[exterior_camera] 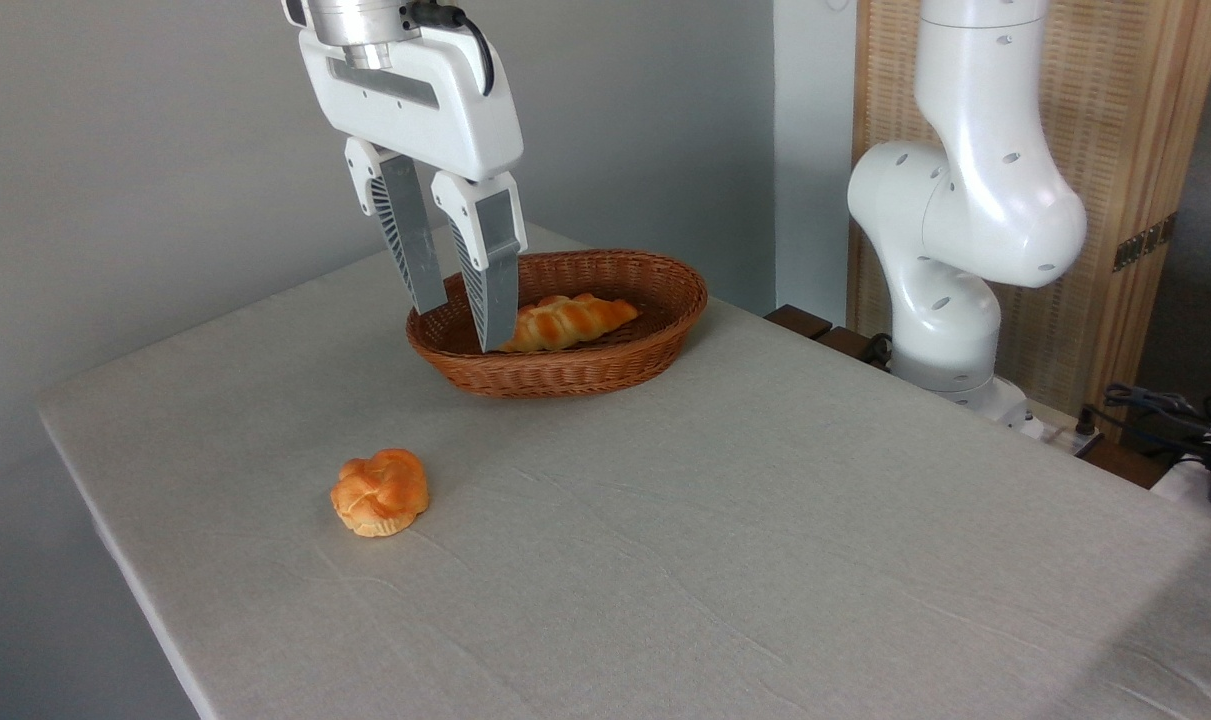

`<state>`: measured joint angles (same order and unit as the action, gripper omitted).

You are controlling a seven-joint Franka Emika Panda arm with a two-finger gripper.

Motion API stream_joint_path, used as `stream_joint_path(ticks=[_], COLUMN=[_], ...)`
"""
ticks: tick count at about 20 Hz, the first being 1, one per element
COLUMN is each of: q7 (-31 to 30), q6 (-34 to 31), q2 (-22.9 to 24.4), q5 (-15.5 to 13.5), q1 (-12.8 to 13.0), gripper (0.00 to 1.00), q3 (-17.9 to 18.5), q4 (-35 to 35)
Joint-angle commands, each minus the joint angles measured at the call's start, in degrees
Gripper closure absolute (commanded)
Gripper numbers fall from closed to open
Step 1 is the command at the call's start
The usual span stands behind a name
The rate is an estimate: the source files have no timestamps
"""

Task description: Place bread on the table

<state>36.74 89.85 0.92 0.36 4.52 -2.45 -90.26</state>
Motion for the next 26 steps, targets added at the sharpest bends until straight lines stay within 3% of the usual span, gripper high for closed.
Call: stream_joint_path(ticks=[1,5,9,13,19,26], q7=[-1.05,-1.32,-1.32,-1.32,-1.4,-1.23], q6=[-0.64,-0.64,0.85,1.2,6.38,7.97], q2=[1.19,1.28,5.05,6.9,10.15,13.32], q5=[0.34,0.34,-0.1,-0.19,-0.36,-0.36], q1=[0.14,0.32,1.02,3.91,11.21,16.74], gripper=[0.0,0.0,0.0,0.0,0.0,0.0], q3=[0.07,-0.28,-0.28,-0.19,0.25,0.42], q4=[-1.06,-1.32,-5.88,-8.61,-15.19,-20.04])
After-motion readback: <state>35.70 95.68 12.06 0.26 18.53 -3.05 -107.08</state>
